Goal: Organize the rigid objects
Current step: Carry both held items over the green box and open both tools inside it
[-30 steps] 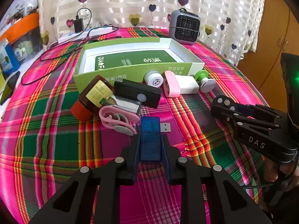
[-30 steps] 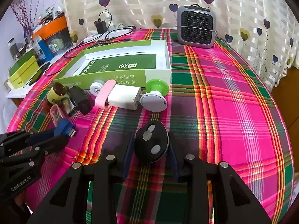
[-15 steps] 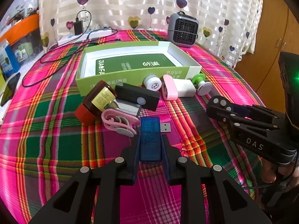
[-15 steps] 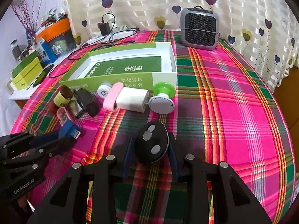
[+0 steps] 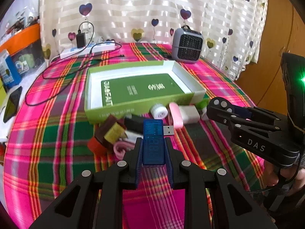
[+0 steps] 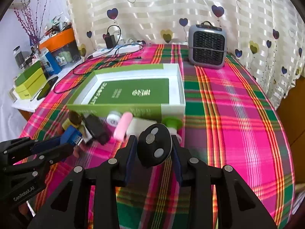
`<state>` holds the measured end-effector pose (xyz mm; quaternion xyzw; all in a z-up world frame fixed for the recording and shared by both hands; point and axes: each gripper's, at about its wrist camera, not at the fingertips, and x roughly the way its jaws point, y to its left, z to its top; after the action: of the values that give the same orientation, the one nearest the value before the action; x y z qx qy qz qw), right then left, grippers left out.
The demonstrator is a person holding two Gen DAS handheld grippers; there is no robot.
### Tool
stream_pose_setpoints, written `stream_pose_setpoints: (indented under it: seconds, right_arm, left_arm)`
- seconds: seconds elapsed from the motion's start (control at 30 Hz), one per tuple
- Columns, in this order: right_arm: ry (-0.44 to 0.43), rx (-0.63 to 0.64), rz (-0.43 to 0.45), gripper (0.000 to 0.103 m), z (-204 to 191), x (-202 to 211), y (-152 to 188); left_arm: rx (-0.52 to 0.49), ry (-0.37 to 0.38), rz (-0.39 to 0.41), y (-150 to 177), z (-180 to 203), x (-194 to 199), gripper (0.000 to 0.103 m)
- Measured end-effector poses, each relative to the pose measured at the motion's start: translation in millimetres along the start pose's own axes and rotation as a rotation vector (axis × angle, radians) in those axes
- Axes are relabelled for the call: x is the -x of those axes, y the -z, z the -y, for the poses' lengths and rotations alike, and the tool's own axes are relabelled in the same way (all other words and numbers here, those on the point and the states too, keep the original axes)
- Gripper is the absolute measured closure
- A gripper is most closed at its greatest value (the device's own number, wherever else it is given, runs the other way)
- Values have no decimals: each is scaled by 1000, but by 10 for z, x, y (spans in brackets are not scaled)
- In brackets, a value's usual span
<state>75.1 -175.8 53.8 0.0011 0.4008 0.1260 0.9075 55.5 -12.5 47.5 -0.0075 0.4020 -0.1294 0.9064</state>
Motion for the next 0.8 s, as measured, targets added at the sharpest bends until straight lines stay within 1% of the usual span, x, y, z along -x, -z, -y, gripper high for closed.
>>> stream_pose_setpoints:
  seconds: [0.23, 0.5, 0.67, 0.8]
  right_arm:
    - [-11, 5, 15, 67, 12, -104, -290]
    - [-17, 8, 11, 67, 55, -360, -614]
    - [-11, 12, -7, 67, 96, -582, -764]
    - [-9, 14, -28, 67, 121, -749, -834]
  left_arm:
    - [-10, 1, 18, -303, -114, -67, 82]
    - [11, 0, 11, -642, -352, -354, 82]
    - [32, -23, -2, -794, -510, -535, 82]
    - [30, -40, -11, -907, -607, -668, 82]
